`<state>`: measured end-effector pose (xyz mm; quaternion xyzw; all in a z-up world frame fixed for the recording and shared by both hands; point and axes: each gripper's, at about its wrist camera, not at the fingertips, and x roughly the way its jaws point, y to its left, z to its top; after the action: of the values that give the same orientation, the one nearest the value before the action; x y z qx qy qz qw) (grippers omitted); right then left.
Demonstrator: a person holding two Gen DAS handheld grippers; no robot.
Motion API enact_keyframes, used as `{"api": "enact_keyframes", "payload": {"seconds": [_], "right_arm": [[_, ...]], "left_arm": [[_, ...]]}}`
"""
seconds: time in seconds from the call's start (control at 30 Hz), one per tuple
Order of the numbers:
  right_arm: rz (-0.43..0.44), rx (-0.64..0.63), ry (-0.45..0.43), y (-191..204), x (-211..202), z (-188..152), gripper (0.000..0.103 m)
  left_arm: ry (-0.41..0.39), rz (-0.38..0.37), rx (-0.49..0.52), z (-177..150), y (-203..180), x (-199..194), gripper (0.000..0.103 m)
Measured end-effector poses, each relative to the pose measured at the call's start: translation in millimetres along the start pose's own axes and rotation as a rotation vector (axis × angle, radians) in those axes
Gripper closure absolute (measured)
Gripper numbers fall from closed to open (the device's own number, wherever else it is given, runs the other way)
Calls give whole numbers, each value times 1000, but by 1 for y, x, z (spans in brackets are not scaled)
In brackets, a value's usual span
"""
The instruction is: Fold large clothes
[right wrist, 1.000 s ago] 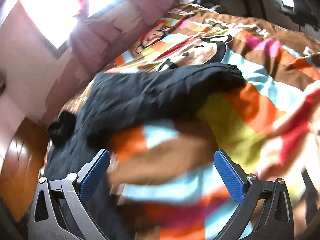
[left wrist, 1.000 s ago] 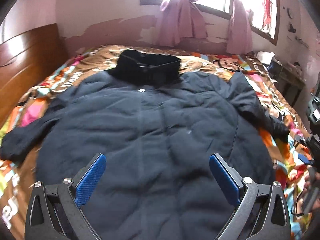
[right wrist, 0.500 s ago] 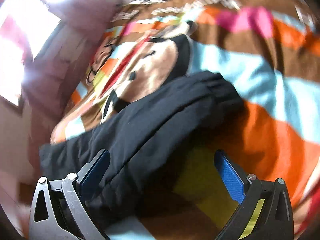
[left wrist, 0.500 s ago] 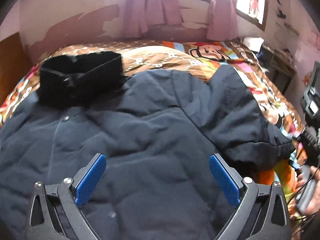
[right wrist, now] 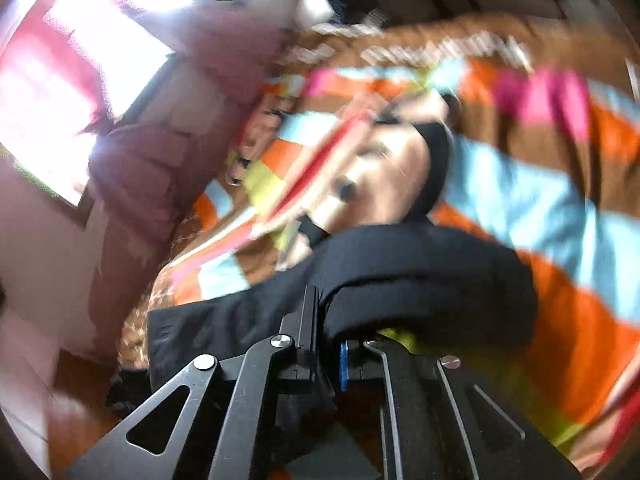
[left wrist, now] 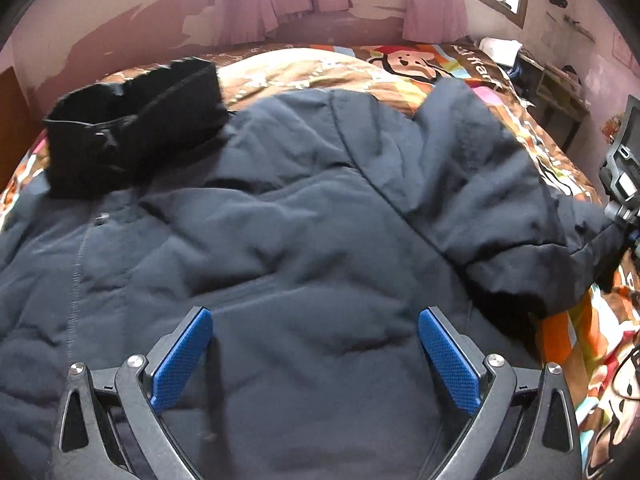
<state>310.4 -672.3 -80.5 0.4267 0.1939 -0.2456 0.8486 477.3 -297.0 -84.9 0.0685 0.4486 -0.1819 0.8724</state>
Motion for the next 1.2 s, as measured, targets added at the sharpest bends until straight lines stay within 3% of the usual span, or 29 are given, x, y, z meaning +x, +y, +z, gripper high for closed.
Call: {"api": "enact_keyframes", "payload": {"seconds": [0.1, 0.2, 0.33, 0.4, 0.53, 0.7, 0.73, 0.8, 0.83, 0.87, 0.97, 1.13, 1.2], "right_arm": [[-10, -233, -94, 62, -39, 2, 96], [-3, -520, -203, 141, -82, -17, 96], [65, -924, -278, 255, -121, -84, 96], [128, -1066, -254, 295, -129, -126, 96], [256, -1161, -103, 337, -124, -203, 96], [297, -1247, 68, 344, -101, -290, 95], [299, -1249, 120, 340, -96, -307, 89], [289, -1246, 277, 335, -79, -341, 60], [291, -1241, 327, 326, -74, -349, 32], [306, -1235, 372, 322, -75, -360, 24], [335, -1240, 428, 304, -87, -373, 24], [302, -1256, 372, 266, -120, -349, 22], [265, -1226, 349, 244, -120, -320, 21]], "left_arm": [[-47, -1, -10, -4, 22, -32, 1], [-78, -19, -52, -8, 52, -66, 1], [-121, -51, -142, -19, 112, -113, 1], [-153, -52, -202, -31, 147, -137, 1], [-196, -62, -293, -57, 208, -177, 1], [-216, -85, -360, -90, 266, -198, 1], [-215, -100, -381, -96, 275, -196, 1], [-209, -177, -461, -112, 294, -186, 1], [-204, -208, -495, -119, 299, -181, 1], [-194, -235, -529, -125, 303, -175, 1], [-150, -297, -593, -139, 305, -149, 1], [-78, -293, -595, -133, 281, -110, 1], [-55, -199, -556, -124, 263, -98, 4]]}}
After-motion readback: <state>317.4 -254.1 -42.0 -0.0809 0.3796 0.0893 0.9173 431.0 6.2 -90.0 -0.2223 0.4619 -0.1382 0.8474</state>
